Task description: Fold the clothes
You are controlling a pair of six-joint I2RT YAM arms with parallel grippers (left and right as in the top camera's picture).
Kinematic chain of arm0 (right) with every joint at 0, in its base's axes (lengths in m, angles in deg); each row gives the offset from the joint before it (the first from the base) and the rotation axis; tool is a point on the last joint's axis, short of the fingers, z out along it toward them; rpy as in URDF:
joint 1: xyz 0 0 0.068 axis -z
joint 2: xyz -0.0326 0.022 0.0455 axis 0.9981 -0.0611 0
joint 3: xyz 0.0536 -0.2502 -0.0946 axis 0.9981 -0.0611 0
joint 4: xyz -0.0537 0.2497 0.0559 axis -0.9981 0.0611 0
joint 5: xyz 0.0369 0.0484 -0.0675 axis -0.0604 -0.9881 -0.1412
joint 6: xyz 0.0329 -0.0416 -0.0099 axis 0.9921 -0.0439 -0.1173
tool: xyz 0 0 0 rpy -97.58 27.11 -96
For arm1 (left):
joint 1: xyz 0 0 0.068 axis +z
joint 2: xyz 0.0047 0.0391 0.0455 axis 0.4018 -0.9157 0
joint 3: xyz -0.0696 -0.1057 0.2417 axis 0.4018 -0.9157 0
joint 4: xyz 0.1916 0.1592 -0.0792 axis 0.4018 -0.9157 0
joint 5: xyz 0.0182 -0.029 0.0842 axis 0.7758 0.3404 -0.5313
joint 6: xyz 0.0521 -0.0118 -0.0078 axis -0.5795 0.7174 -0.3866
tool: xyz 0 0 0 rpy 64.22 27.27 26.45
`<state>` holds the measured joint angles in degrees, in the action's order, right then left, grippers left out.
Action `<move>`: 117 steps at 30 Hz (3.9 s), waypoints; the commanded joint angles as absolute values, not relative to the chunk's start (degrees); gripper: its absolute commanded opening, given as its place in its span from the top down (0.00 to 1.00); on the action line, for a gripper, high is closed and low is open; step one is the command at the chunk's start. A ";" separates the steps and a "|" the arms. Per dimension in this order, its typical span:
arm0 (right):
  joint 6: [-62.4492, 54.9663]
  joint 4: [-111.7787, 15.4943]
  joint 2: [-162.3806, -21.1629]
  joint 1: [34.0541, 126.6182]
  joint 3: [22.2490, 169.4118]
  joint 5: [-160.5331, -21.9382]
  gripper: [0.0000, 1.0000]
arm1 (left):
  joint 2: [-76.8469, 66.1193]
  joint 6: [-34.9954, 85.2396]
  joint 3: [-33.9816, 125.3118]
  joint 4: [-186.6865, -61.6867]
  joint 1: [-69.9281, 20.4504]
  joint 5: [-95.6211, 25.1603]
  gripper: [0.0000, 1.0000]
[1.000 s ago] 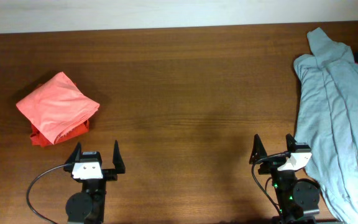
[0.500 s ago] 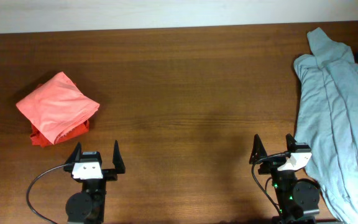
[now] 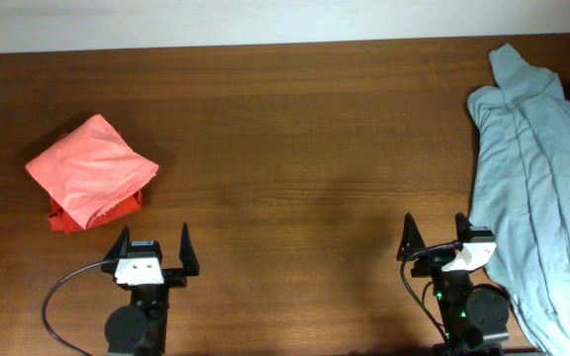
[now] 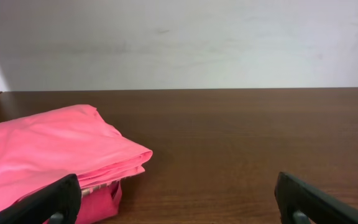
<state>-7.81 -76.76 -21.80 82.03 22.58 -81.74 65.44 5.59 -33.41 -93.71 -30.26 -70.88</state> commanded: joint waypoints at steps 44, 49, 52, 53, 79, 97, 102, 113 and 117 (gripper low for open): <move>-21.40 -49.53 -106.75 116.89 98.27 -79.99 0.01 | 10.34 7.71 21.45 -126.91 -29.91 -61.57 0.01; -23.35 -55.78 -116.83 127.84 98.27 -80.51 0.02 | 10.34 7.69 21.45 -127.06 -29.91 -61.72 0.01; -26.41 -57.97 -120.68 130.86 98.27 -83.20 0.01 | 10.34 7.69 21.43 -127.15 -29.91 -61.72 0.01; -27.46 -58.75 -122.14 131.84 98.27 -83.97 0.01 | 10.34 7.69 21.43 -127.10 -29.91 -61.72 0.01; -34.97 -67.32 -136.24 135.75 98.27 -89.00 0.59 | 8.46 7.71 21.43 -126.91 -29.91 -61.70 0.01; -29.99 -55.74 -118.97 117.22 98.29 -93.13 0.96 | 8.48 7.71 21.43 -126.93 -29.91 -61.70 0.01; -26.39 -46.95 -116.61 99.34 98.29 -93.15 0.96 | 8.46 7.71 21.38 -126.97 -29.91 -61.70 0.01; -15.00 -59.61 -118.80 54.84 99.19 -83.38 0.73 | 8.46 7.69 21.34 -127.72 -29.91 -61.70 0.01; -15.00 -53.95 -118.14 54.08 103.21 -75.01 0.31 | 8.46 7.71 21.34 -128.26 -29.91 -61.50 0.01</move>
